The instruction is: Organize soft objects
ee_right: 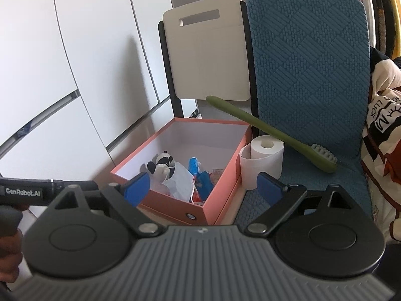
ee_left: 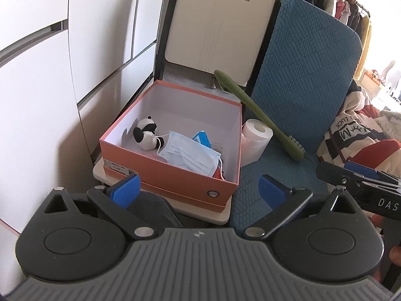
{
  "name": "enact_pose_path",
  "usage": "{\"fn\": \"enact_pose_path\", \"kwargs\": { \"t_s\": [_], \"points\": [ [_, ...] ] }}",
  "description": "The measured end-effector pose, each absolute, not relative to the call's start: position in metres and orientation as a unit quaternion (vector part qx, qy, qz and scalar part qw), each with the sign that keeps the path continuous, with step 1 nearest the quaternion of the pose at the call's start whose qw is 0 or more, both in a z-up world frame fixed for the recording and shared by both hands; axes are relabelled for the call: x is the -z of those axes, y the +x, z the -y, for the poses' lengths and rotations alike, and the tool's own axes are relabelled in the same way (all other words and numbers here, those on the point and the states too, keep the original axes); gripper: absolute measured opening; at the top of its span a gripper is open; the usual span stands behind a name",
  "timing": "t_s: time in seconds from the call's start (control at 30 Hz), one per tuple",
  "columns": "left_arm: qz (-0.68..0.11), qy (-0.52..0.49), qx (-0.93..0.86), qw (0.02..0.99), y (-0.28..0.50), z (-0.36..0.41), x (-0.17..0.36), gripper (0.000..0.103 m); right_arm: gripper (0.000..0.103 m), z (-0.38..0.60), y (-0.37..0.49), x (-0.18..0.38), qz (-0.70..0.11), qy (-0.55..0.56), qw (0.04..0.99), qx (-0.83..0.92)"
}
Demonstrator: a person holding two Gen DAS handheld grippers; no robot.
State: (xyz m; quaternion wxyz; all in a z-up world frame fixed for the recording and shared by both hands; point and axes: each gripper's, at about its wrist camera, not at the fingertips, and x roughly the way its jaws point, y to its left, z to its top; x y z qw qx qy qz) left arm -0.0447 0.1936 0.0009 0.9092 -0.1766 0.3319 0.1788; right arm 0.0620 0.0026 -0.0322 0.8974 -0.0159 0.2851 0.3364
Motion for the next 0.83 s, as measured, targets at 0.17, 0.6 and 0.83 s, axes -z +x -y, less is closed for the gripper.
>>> {"fn": "enact_pose_path", "kwargs": {
  "t_s": [0.17, 0.6, 0.83],
  "points": [
    [-0.328, -0.177, -0.178, 0.911, -0.0459, -0.1928, -0.0022, 0.102, 0.094, -0.0027, 0.0606, 0.0312, -0.285, -0.017, 0.896, -0.339],
    [-0.327, -0.177, -0.175, 0.912, -0.0466, -0.1915, -0.0026, 0.102, 0.094, -0.0028, 0.0602, 0.0316, -0.286, -0.018, 0.895, -0.342],
    [-0.325, -0.180, -0.173, 0.912, -0.0469, -0.1913, -0.0035, 0.102, 0.094, -0.0028, 0.0598, 0.0330, -0.287, -0.021, 0.893, -0.345]
  ]
}}
